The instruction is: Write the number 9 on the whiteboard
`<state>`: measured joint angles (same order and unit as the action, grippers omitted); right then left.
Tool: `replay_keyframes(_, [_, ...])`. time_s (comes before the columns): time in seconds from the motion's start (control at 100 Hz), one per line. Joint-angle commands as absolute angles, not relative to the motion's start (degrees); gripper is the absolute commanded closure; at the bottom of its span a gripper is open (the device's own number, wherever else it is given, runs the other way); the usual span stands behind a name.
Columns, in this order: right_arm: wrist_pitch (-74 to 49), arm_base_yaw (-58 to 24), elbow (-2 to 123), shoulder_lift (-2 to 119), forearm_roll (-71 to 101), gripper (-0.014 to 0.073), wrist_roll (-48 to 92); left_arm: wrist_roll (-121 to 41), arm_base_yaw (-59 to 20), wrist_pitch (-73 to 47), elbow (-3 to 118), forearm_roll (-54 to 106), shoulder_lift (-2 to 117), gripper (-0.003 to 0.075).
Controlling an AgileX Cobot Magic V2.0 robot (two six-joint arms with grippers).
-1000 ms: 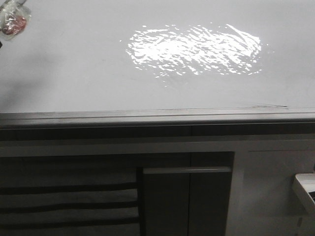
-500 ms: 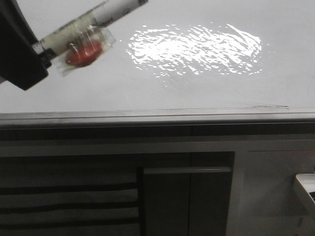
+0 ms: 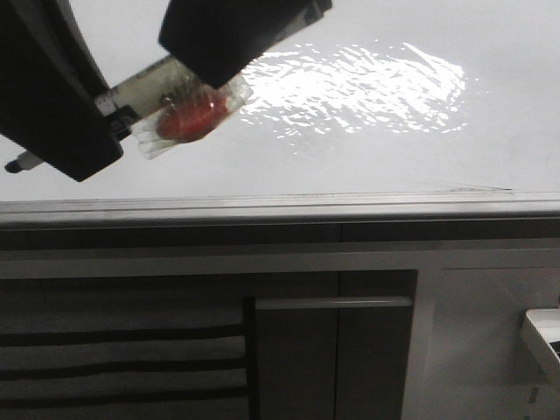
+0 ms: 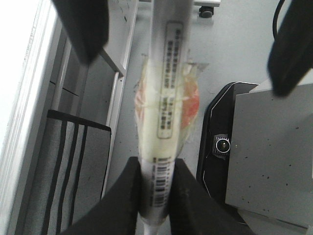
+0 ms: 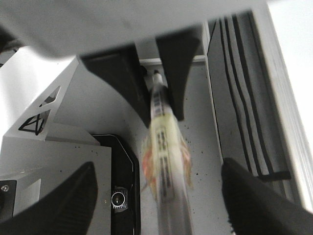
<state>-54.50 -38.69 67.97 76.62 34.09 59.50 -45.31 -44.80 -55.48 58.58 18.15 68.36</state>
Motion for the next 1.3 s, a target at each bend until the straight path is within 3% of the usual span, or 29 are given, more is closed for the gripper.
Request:
replay_keyframes(0.0, [-51.79, -39.27, 69.88, 75.95, 36.21, 0.0188, 60.51, -45.69, -45.31, -52.64, 60.54, 20.0, 67.4, 0.0741])
replay_keyframes(0.53, [-52.16, -39.27, 69.88, 76.34, 34.53, 0.0438, 60.51, -45.8, -45.31, -52.25, 60.54, 20.0, 67.4, 0.0741])
replay_keyframes(0.87, [-52.16, -39.27, 69.88, 76.34, 34.53, 0.0645, 60.51, -45.8, -45.31, -52.25, 60.54, 20.0, 67.4, 0.0736])
replay_keyframes(0.94, [-52.16, -39.27, 69.88, 76.34, 34.41, 0.0648, 60.51, -45.8, -45.31, -52.25, 60.54, 20.0, 67.4, 0.0678])
replay_keyframes(1.11, [-52.78, -39.27, 70.99, 75.44, 28.64, 0.0648, 56.9, -43.11, -45.31, -51.41, 60.93, 16.9, 66.62, 0.0413])
replay_keyframes(1.29, [-53.99, -38.92, 72.8, 71.14, 11.14, 0.0638, 37.08, -30.03, -42.25, -49.86, 61.48, 9.87, 60.01, 0.0387])
